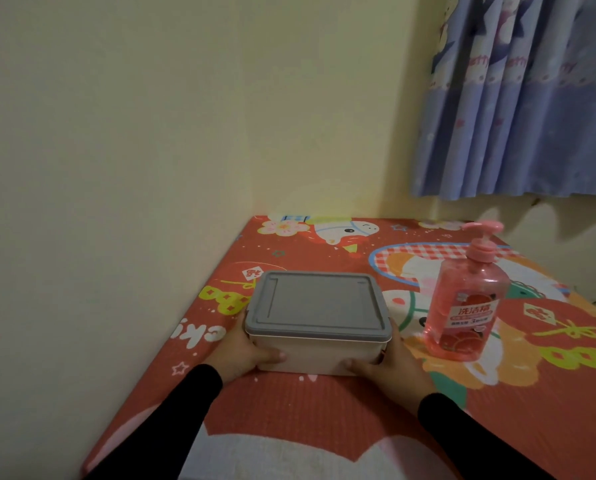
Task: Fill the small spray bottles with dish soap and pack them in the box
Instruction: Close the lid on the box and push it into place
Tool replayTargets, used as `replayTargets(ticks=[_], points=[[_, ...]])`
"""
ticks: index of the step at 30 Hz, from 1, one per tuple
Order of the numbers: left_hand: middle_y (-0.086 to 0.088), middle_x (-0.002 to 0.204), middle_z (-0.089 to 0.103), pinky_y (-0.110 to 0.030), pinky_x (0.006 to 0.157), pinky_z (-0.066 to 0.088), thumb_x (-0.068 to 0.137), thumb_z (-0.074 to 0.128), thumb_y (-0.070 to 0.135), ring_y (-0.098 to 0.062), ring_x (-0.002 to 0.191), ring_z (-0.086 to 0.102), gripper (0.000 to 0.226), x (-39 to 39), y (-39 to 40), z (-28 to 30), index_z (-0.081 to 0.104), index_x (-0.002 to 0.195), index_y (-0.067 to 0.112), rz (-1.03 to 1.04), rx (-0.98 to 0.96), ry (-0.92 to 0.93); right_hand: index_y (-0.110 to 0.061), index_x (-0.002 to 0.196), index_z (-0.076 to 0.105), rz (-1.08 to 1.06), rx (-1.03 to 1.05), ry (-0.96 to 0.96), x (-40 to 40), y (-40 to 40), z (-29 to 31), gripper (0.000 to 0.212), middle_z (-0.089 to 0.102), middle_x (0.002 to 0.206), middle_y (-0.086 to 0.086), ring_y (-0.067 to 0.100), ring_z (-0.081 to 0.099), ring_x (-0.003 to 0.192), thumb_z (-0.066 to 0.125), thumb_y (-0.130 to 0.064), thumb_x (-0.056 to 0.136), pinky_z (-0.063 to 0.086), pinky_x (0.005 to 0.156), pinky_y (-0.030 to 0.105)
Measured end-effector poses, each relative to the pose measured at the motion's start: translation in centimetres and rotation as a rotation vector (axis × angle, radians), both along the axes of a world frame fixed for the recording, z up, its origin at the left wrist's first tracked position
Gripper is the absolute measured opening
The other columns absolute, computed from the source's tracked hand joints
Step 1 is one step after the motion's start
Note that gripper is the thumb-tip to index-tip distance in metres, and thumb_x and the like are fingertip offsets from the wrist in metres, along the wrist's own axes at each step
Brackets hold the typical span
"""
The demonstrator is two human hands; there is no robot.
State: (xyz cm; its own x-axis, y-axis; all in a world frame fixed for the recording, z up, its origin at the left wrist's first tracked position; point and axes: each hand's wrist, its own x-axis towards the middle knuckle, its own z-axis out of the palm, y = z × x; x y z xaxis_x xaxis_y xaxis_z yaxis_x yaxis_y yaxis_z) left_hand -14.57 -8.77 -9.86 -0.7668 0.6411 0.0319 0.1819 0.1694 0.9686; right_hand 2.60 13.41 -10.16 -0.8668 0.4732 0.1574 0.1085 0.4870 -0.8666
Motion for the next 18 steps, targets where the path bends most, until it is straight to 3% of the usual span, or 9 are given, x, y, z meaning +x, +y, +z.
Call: replayTargets(ticks=[5, 8, 12, 14, 18], points=[[0.004, 0.123, 0.065, -0.041, 0.096, 0.052, 0.041, 0.093, 0.020, -0.015, 0.114, 0.061, 0.110, -1.8, 1.5, -0.4, 0.039, 0.137, 0.026, 0.011, 0.033, -0.018, -0.040, 0.133, 0.028, -0.021, -0.016, 0.000, -1.4, 1.2, -0.4, 0.091, 0.053, 0.112, -0.035, -0.020, 0.052, 0.098, 0.087, -0.031, 0.064, 0.044, 0.076, 0.005], [0.003, 0.118, 0.067, -0.035, 0.072, 0.058, 0.045, 0.091, 0.014, -0.022, 0.108, 0.064, 0.101, -2.9, 2.8, -0.3, 0.041, 0.132, 0.030, 0.012, 0.054, -0.053, -0.037, 0.137, 0.026, -0.038, -0.018, -0.001, -2.7, 2.4, -0.5, 0.095, 0.054, 0.112, -0.033, -0.010, 0.055, 0.101, 0.087, -0.032, 0.064, 0.046, 0.080, 0.011], [0.001, 0.120, 0.067, -0.036, 0.082, 0.057, 0.044, 0.090, 0.011, -0.021, 0.111, 0.063, 0.103, -4.9, 4.4, -0.4, 0.041, 0.134, 0.026, 0.013, 0.082, -0.077, -0.038, 0.137, 0.023, -0.054, -0.024, -0.008, -4.7, 3.8, -0.7, 0.095, 0.053, 0.111, -0.032, -0.003, 0.057, 0.101, 0.086, -0.032, 0.066, 0.047, 0.081, 0.013], [0.000, 0.118, 0.067, -0.034, 0.078, 0.058, 0.049, 0.089, 0.006, -0.022, 0.109, 0.063, 0.096, -6.0, 5.4, -0.3, 0.042, 0.131, 0.026, 0.011, 0.090, -0.086, -0.035, 0.139, 0.024, -0.054, -0.035, -0.005, -5.9, 4.6, -0.8, 0.096, 0.054, 0.111, -0.031, -0.003, 0.058, 0.103, 0.086, -0.033, 0.066, 0.049, 0.083, 0.016], [0.000, 0.117, 0.066, -0.028, 0.074, 0.056, 0.060, 0.082, -0.009, -0.018, 0.106, 0.063, 0.088, -8.9, 7.1, -0.7, 0.041, 0.130, 0.025, 0.024, 0.099, -0.117, -0.030, 0.141, 0.022, -0.061, -0.052, -0.014, -8.6, 6.1, -0.7, 0.095, 0.050, 0.107, -0.032, -0.008, 0.053, 0.093, 0.084, -0.029, 0.070, 0.045, 0.071, 0.007]])
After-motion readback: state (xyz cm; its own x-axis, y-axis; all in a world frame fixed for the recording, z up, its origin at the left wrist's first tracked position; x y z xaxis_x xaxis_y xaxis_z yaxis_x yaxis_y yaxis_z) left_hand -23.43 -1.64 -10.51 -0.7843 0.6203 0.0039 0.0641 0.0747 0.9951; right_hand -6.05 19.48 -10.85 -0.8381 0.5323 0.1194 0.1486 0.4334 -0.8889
